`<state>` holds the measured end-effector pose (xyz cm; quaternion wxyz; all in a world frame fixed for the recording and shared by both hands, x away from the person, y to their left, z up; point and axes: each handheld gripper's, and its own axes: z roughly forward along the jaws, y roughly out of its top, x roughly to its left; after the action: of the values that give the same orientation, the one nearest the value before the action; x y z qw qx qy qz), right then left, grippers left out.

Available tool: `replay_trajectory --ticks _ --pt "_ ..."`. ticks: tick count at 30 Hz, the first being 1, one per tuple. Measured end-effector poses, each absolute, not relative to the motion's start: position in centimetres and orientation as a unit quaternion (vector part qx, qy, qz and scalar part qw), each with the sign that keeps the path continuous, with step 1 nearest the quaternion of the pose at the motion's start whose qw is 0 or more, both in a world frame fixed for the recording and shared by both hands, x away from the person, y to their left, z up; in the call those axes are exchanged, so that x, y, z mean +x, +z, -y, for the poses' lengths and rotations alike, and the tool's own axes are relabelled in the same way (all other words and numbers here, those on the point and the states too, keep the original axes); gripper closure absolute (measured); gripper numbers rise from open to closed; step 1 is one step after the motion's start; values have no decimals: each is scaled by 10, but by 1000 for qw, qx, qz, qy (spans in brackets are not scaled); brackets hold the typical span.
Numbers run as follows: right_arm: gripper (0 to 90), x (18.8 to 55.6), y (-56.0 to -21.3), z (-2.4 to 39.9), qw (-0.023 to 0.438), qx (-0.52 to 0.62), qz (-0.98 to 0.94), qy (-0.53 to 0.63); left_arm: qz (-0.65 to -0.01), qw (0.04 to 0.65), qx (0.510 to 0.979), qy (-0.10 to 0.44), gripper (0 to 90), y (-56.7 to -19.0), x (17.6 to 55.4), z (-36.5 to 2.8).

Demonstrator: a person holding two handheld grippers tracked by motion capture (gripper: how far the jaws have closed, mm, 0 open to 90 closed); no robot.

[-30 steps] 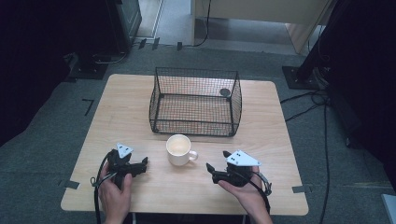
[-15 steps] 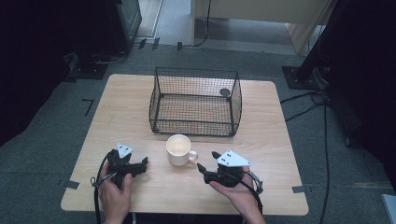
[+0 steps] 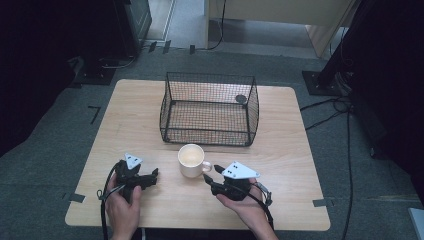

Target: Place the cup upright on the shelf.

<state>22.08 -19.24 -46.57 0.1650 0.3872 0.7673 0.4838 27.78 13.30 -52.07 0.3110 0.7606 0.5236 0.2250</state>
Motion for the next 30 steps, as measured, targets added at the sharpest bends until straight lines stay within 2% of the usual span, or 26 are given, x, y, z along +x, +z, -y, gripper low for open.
replay_trajectory --ticks 17,22,30 --pt "581 231 -470 185 155 395 -765 484 -524 311 760 225 94 -521 278 -133" --pt "572 235 -466 190 165 397 -761 486 -524 311 760 225 93 -521 278 -133" --pt "559 249 -476 188 134 400 -776 469 -523 311 761 225 93 -521 278 -133"
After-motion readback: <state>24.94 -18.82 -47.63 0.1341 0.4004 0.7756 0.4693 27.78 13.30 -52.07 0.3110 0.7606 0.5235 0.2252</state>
